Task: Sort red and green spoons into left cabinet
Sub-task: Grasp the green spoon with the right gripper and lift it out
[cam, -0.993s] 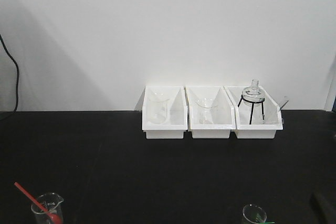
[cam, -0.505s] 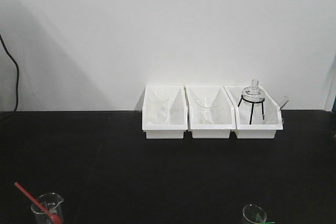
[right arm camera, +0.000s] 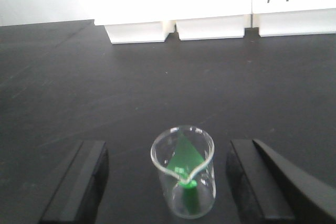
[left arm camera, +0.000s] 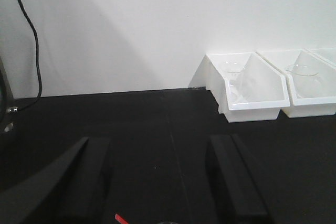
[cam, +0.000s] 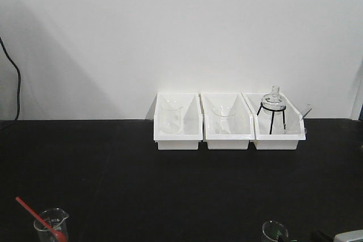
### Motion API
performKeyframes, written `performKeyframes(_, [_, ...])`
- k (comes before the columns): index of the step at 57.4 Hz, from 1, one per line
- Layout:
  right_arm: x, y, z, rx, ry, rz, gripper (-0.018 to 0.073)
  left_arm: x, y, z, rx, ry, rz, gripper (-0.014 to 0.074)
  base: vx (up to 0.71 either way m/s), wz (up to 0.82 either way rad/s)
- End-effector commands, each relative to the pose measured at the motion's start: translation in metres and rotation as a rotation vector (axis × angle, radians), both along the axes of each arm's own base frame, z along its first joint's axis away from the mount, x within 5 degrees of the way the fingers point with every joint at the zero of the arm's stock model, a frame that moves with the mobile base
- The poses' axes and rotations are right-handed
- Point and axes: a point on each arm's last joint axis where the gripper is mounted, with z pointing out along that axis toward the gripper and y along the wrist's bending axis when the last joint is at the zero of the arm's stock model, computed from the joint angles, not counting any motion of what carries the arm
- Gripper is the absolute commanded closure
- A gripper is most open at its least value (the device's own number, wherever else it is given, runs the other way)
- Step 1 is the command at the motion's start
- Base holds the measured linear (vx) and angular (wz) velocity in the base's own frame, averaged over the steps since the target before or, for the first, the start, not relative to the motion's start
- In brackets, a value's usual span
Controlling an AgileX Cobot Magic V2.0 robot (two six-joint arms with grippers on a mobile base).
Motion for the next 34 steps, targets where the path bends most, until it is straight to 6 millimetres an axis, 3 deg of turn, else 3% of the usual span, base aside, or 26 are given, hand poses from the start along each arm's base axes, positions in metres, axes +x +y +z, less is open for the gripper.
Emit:
performKeyframes(1, [0.012,0.003,0.025,0.073,-0.236,0.024,0.0040,0.000,0.000,0.021,-0.029,-0.120,0.002,0.0083,0.00,0.00])
performKeyframes(15, [0.031,0.005,0.014,0.088,-0.207,0.034,0.0040,0.000,0.000,0.021,-0.029,-0.120,0.002,0.0083,0.00,0.00])
performKeyframes(34, [0.034,0.005,-0.003,0.081,-0.145,0.030,0.0041,0.000,0.000,0.021,-0.029,-0.120,0.002,0.0083,0.00,0.00])
